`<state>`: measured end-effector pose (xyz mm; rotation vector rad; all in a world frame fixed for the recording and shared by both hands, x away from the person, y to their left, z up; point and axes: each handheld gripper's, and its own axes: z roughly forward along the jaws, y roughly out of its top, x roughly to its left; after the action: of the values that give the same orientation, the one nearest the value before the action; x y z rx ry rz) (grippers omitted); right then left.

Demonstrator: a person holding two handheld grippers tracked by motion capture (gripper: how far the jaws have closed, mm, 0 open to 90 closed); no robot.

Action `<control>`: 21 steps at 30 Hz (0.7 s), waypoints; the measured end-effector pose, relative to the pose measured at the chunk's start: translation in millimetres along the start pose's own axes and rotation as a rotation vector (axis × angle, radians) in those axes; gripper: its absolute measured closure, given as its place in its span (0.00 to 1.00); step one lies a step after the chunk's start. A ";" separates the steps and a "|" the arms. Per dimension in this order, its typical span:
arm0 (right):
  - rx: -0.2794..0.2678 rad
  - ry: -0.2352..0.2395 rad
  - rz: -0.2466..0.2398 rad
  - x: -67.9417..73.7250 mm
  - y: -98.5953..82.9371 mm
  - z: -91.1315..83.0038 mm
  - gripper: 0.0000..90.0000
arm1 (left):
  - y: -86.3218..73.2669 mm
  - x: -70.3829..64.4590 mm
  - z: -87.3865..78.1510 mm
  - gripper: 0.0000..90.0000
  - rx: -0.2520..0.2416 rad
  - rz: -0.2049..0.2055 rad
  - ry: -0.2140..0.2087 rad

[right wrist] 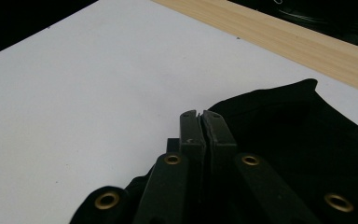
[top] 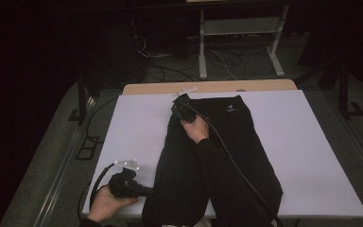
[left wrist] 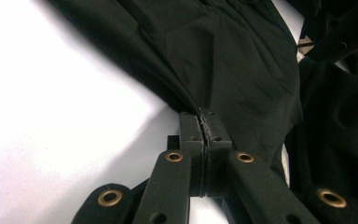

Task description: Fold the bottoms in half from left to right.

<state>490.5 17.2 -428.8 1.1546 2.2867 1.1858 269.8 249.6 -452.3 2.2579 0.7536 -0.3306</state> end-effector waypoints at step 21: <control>0.029 0.042 0.052 -25.4 14.1 -30.8 0.96 | 8.3 -16.6 1.9 0.99 0.003 0.008 -0.028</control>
<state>495.5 -14.3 -401.0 1.2175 2.3256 1.2099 261.6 236.5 -441.8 2.2541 0.7294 -0.3587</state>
